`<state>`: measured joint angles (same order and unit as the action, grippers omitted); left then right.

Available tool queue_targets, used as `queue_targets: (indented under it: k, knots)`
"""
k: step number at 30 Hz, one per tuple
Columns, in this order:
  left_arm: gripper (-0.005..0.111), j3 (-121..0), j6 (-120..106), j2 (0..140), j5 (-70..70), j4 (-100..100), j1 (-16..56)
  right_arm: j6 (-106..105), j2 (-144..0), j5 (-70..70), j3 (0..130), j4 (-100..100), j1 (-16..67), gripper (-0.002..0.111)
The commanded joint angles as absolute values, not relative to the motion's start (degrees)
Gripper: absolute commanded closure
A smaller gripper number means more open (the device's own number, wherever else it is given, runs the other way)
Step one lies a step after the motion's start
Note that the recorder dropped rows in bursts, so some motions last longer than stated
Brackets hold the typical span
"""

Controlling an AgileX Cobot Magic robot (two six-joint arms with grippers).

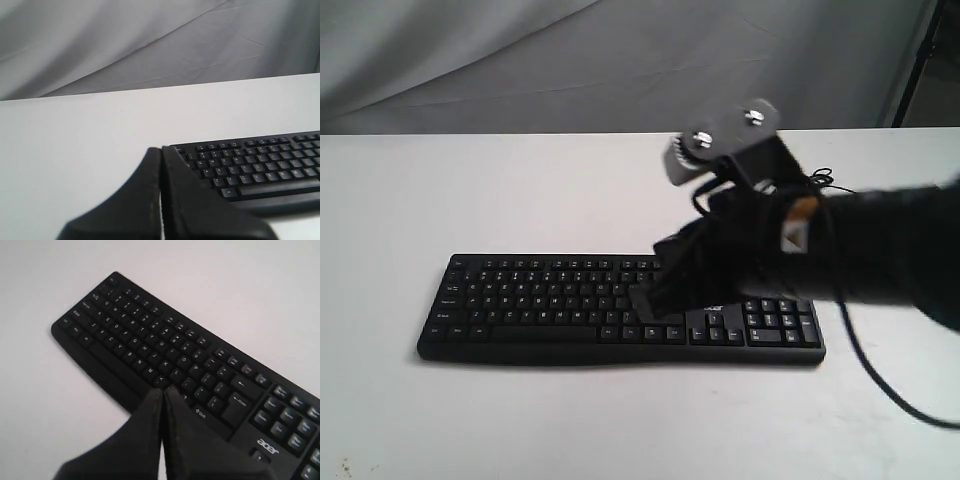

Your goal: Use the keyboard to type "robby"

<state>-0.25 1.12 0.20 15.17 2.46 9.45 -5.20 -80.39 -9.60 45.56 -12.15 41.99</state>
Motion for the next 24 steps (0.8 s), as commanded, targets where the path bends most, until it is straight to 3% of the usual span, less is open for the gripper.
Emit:
queue_targets:
  k: [1, 14, 19, 24]
  knots:
    - [0.107, 0.0, 1.3, 0.0, 14.8, 2.7, 9.8, -2.5, -72.8, 7.0, 32.7, -13.2, 41.8, 0.108]
    - [0.107, 0.0, 1.3, 0.0, 14.8, 2.7, 9.8, -2.5, -54.1, 8.8, 18.7, -20.2, 41.2, 0.108]
    - [0.107, 0.0, 1.3, 0.0, 14.8, 2.7, 9.8, -2.5, -43.2, 10.1, 10.7, -25.1, 33.5, 0.108]
    - [0.107, 0.0, 1.3, 0.0, 14.8, 2.7, 9.8, -2.5, -29.5, 7.3, 8.1, -22.1, 19.2, 0.108]
